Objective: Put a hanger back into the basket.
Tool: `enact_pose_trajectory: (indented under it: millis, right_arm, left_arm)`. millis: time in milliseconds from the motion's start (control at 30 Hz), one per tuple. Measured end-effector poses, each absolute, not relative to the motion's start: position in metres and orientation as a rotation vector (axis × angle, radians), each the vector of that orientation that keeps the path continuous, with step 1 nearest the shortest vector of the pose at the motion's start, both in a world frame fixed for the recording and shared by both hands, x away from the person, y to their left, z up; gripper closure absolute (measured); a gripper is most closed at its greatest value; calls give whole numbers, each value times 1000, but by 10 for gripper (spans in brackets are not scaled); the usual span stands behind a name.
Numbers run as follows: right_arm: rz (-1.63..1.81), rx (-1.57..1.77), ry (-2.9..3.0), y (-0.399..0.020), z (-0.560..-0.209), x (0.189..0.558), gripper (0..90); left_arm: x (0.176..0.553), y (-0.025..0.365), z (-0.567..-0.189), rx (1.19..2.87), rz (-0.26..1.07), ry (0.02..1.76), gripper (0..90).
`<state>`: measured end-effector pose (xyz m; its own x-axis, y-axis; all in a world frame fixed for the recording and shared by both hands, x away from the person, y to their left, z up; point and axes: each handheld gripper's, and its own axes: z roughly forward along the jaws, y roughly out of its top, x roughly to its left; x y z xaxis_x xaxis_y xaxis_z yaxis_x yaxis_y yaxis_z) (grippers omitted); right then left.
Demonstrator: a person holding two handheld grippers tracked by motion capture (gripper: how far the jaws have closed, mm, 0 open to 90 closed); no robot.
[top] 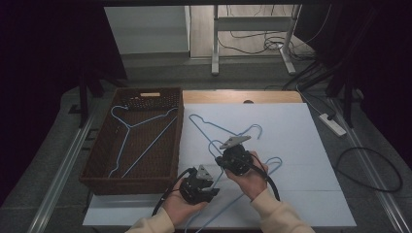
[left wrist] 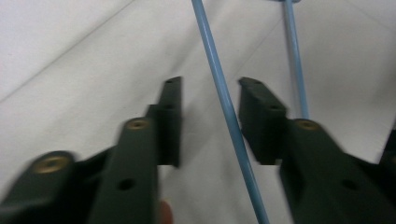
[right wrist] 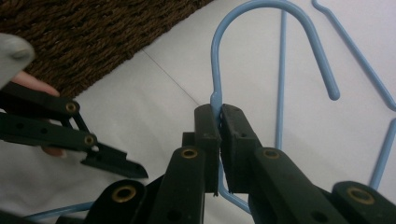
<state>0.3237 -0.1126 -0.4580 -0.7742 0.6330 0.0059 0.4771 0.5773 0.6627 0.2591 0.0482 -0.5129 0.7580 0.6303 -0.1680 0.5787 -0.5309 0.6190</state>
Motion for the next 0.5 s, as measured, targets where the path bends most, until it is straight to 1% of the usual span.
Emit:
enact_pose_trajectory:
  millis: [33,133,233,433,467,500]
  right_arm:
    - [987,925,2574,-113,-458,323,864]
    - [1005,927,2567,-114,-456,323,864]
    - [1016,932,2566,-116,-455,322,864]
    - [1124,909,2524,-128,-445,317,850]
    - [1147,897,2514,-131,-443,316,839]
    - [1207,889,2499,-138,-439,314,786]
  left_arm:
    - [259,49,-513,2271,84,899,696]
    - [259,49,-512,2251,57,894,791]
    - [259,50,-511,2238,37,902,811]
    - [261,63,-506,2116,-1,957,859]
    - [261,64,-505,2102,-15,955,861]
    - [261,64,-504,2088,-22,953,861]
